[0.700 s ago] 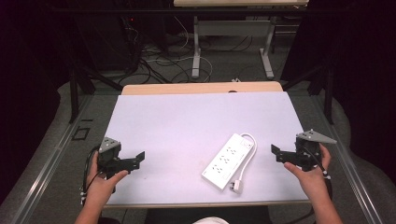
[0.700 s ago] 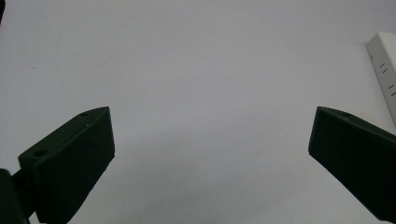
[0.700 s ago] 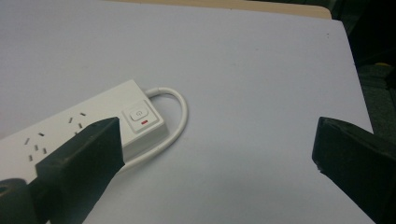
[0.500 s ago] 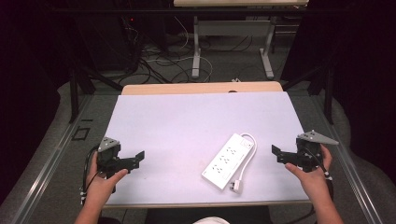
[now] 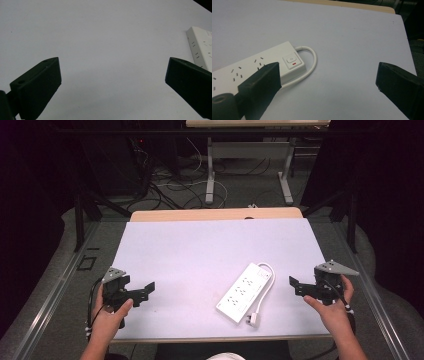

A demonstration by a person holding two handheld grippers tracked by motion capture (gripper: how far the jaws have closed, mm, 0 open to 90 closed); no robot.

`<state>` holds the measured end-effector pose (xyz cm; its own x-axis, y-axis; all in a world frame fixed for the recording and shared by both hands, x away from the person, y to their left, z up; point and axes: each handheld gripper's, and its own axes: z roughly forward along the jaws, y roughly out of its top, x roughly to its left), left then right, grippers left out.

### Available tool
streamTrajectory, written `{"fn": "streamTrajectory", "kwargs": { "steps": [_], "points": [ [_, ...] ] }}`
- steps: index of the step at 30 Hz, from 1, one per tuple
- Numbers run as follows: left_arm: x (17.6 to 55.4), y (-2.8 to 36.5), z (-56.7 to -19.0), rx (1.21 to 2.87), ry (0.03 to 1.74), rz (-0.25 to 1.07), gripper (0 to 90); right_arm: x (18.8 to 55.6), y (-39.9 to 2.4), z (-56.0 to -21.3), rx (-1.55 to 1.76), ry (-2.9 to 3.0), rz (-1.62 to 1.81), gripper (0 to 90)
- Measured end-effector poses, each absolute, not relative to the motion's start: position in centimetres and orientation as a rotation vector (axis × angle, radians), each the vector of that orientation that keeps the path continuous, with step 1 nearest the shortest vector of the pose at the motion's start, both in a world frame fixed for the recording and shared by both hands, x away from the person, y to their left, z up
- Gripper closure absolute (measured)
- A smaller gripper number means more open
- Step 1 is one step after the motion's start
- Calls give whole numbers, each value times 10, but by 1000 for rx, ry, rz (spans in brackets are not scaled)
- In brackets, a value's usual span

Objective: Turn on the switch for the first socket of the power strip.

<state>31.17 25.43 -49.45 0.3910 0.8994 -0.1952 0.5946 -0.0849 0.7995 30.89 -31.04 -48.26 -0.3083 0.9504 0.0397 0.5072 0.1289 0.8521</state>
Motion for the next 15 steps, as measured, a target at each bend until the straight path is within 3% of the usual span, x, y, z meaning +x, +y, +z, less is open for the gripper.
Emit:
{"fn": "streamTrajectory", "kwargs": {
  "steps": [15],
  "points": [
    [309, 250, -493, 1802, 1277, 457, 3, 306, -293, -481, 1318, 1979, 1084, 149]
  ]
}}
